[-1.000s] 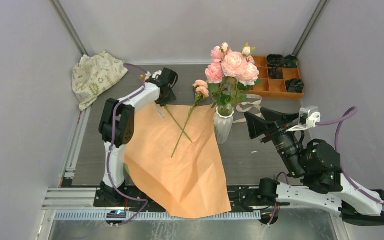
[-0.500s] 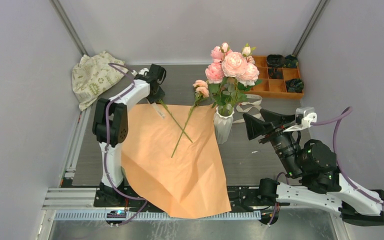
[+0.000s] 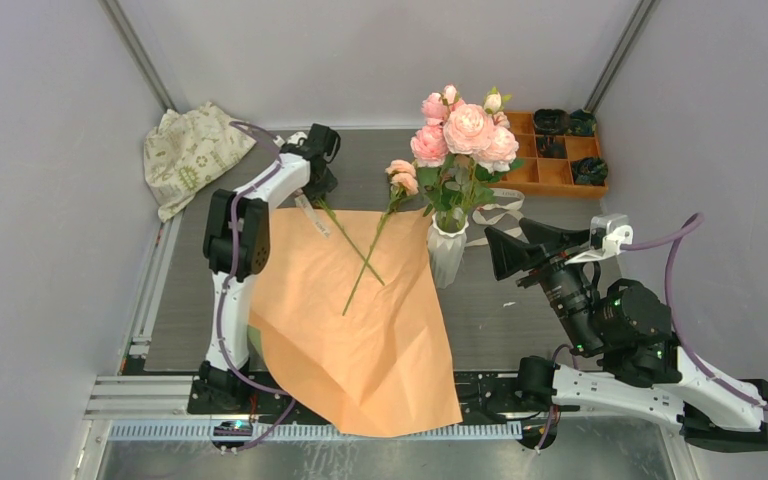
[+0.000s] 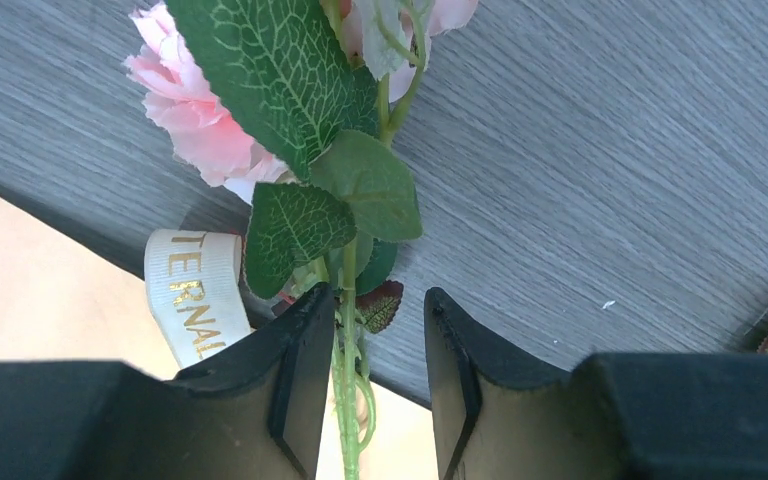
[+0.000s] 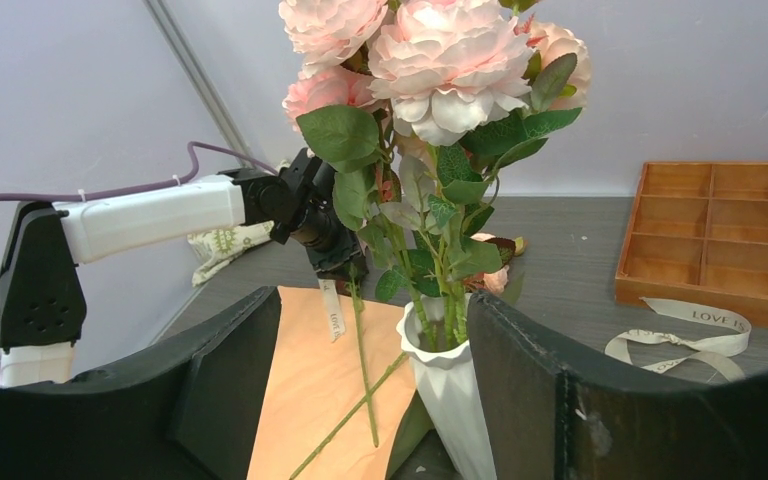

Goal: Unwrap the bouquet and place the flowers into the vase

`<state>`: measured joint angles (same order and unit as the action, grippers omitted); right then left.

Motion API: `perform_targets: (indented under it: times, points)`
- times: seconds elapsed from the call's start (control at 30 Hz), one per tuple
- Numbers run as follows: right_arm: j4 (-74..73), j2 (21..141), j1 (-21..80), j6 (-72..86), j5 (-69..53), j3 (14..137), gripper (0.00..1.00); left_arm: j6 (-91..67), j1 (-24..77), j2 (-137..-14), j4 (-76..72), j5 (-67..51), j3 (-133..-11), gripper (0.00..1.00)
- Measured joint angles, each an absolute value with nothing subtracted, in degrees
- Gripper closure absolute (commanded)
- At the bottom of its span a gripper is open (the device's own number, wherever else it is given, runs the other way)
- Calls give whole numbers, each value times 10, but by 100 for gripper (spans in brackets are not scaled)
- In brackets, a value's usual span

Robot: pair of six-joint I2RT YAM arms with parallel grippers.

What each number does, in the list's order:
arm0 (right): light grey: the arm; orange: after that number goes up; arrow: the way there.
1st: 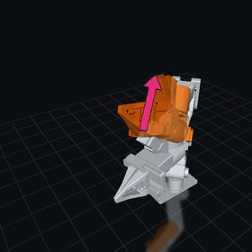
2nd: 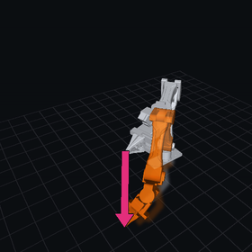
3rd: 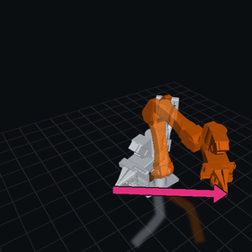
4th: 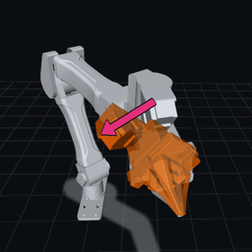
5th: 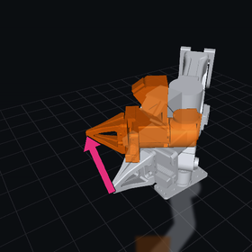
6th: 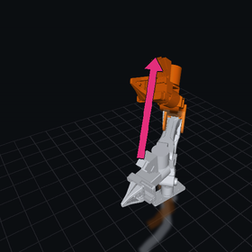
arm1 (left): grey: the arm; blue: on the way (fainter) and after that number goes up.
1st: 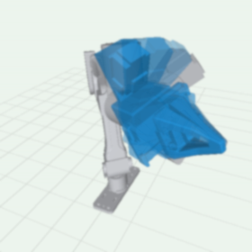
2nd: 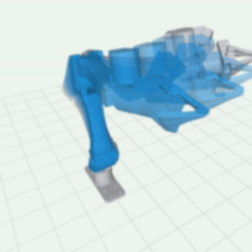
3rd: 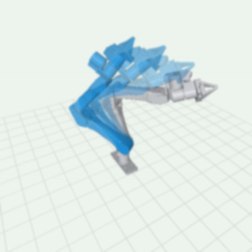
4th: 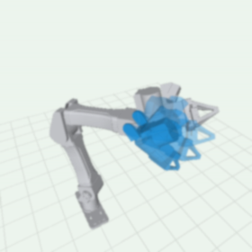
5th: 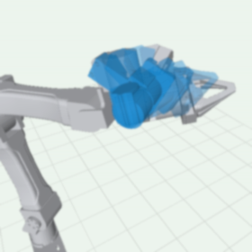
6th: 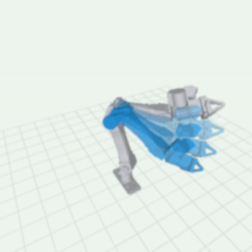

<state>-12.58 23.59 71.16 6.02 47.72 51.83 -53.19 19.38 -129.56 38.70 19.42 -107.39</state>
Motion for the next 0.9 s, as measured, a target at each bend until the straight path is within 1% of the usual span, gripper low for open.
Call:
perform_targets:
  times: [0.2,0.3,0.4,0.47,0.6,0.67,0.73,0.9]
  points:
    - [-126,236,712,61,482,515,24,-534,193,-1300,392,194,-1074,60]
    - [-126,236,712,62,485,512,23,-536,192,-1300,389,194,-1052,60]
    - [-127,235,712,62,488,510,23,-537,190,-1295,382,193,-1040,63]
    - [-127,235,712,63,489,510,23,-538,189,-1292,376,192,-1033,69]
    - [-129,231,712,65,491,507,22,-537,184,-1287,372,185,-1024,91]
    - [-130,226,712,65,493,505,22,-536,181,-1287,371,179,-1024,97]
    - [-130,222,712,66,496,503,22,-536,180,-1287,371,172,-1024,100]
    - [-131,213,712,71,505,495,22,-535,179,-1285,370,163,-1024,100]
